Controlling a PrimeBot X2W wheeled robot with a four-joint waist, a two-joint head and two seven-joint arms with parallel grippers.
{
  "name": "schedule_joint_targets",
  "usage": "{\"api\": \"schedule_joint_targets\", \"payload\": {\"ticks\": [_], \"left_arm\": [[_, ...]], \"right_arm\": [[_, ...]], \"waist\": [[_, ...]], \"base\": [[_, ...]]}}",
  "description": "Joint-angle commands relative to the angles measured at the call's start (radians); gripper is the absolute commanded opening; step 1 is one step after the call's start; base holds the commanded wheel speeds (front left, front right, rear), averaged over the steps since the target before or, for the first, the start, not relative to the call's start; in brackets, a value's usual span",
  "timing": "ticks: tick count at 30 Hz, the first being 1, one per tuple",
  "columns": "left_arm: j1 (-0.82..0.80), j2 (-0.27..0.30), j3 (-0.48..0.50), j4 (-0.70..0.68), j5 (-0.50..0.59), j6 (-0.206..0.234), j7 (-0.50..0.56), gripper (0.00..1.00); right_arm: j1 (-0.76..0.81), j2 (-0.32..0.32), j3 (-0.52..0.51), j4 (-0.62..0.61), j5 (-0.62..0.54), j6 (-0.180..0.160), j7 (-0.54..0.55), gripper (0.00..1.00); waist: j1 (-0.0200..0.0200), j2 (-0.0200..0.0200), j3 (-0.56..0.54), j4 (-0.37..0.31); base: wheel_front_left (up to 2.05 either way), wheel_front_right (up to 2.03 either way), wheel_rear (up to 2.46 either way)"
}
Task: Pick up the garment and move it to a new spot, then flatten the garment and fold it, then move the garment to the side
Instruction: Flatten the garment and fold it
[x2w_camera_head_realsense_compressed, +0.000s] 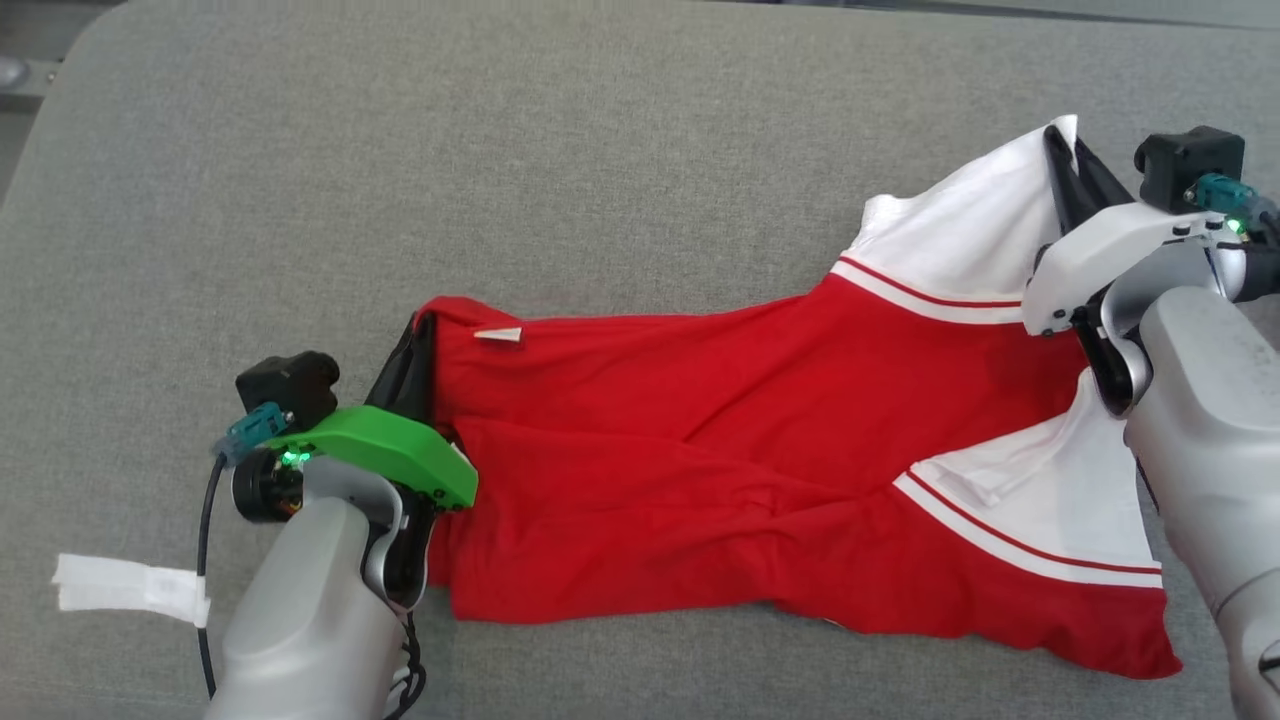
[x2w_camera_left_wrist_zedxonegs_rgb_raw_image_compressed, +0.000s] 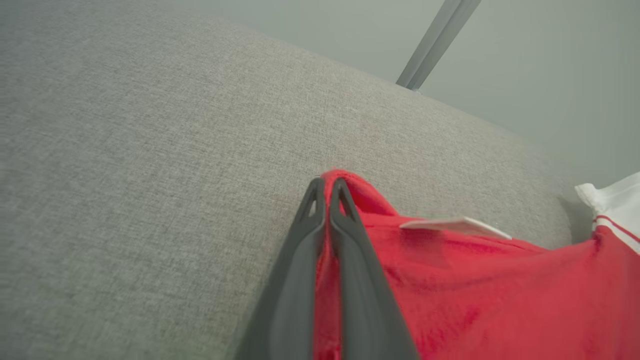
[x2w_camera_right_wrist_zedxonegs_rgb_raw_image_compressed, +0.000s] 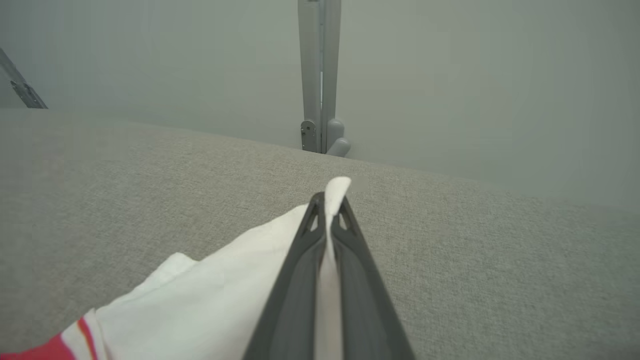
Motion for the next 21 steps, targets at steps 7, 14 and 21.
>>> {"api": "schedule_joint_targets", "payload": {"ticks": [7, 14, 21], "left_arm": [[0.128, 0.023, 0.060, -0.061, 0.036, -0.002, -0.003, 0.00], [0.266, 0.015, 0.123, -0.139, 0.069, -0.002, -0.003, 0.00], [0.394, 0.004, 0.167, -0.160, 0.070, -0.002, -0.003, 0.00]], "right_arm": [[0.237, -0.035, -0.037, -0.301, 0.068, -0.002, -0.007, 0.00], [0.490, -0.045, -0.115, -0.515, 0.107, -0.002, -0.007, 0.00], [0.686, 0.008, -0.127, -0.595, 0.119, -0.002, -0.007, 0.00]], "waist": [[0.0000, 0.0091, -0.154, -0.080], [0.0000, 0.0091, -0.208, -0.101], [0.0000, 0.0091, -0.219, -0.124]], "base": [[0.00, 0.00, 0.00], [0.00, 0.00, 0.00], [0.00, 0.00, 0.00]]}}
